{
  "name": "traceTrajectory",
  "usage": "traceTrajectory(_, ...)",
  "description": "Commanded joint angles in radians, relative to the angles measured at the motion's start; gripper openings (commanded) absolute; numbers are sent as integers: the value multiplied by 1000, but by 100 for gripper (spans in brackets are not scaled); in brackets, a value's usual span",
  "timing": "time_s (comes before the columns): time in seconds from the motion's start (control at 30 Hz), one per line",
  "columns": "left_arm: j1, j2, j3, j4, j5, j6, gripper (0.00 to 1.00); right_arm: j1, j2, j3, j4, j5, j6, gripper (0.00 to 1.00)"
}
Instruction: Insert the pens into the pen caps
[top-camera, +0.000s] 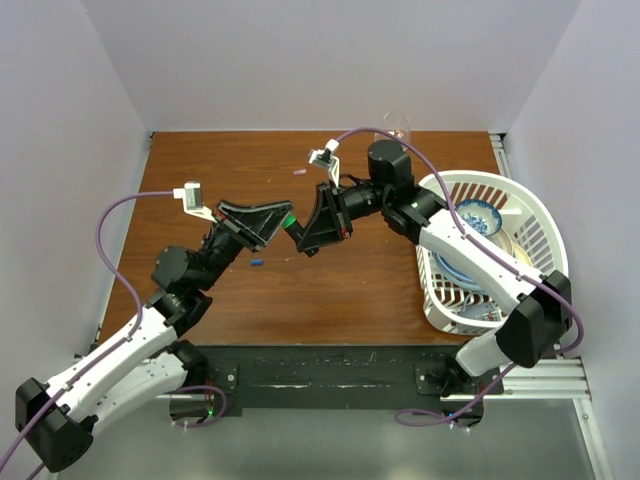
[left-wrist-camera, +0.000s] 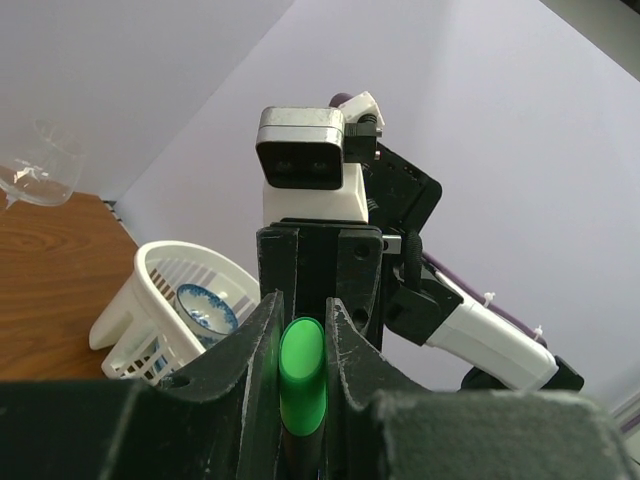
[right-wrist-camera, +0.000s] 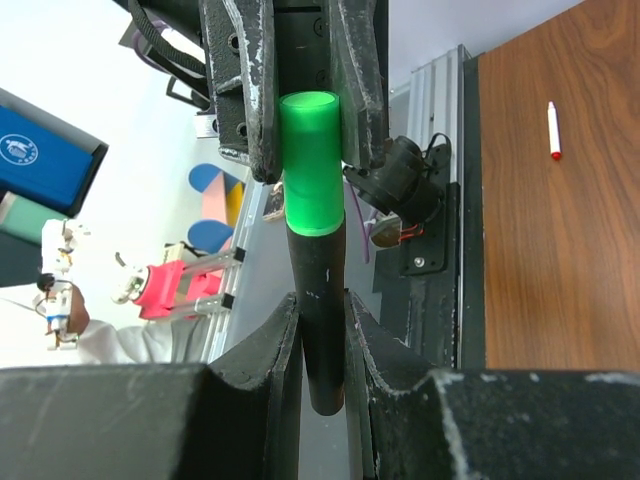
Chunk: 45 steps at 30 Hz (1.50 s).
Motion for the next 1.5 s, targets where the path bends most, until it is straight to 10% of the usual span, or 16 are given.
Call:
traceTrajectory(0.0,-109,81,-41,-495,549,18,0,-37,16,181,420,417,22,0)
traceTrajectory(0.23,-57,168,322,-824,212,239,0,-35,-134,-91,392,376,34,7)
traceTrajectory(0.37,38,245,458,-868,168,271,0,-35,-286,-271,182,377,-32,46)
traceTrajectory(0.57,67,397,575,-963,19,348,0,-37,-580,-434,-100,547,-107,65)
traceTrajectory(0.8,84,605,498,-851,-97,302,0,-35,-679,-439,-269,825,-104,69)
traceTrajectory(1.47,90,1073,573,-830,-165,251,4,-35,-708,-462,-306,937,-125,70)
